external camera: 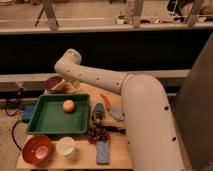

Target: Place banana in tray

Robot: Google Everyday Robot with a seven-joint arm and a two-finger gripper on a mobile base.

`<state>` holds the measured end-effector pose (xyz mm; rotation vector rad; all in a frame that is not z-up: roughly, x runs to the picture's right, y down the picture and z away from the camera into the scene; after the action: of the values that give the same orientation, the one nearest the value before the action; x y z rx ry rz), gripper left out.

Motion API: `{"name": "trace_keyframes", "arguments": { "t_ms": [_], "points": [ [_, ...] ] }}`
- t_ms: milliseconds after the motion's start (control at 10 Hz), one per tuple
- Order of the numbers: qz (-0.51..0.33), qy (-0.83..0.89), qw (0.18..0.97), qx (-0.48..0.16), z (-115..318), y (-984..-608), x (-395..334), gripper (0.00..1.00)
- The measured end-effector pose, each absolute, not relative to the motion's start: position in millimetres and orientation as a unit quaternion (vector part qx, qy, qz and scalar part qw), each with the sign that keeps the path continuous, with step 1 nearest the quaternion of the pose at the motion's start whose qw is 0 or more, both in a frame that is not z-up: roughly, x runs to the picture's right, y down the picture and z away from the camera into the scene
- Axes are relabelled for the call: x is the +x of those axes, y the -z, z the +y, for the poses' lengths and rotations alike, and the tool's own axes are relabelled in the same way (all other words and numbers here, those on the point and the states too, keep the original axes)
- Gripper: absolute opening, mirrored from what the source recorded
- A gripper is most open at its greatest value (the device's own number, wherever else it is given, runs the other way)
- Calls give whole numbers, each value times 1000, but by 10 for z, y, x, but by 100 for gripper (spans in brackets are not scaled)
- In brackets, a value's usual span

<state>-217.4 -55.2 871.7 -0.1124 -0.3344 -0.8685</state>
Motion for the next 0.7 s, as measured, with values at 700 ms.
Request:
{"name": "trace_keyframes", "arguments": {
  "t_ms": [700],
  "points": [
    [-171, 421, 889, -54, -446, -8964, -2342, 74]
  ]
}}
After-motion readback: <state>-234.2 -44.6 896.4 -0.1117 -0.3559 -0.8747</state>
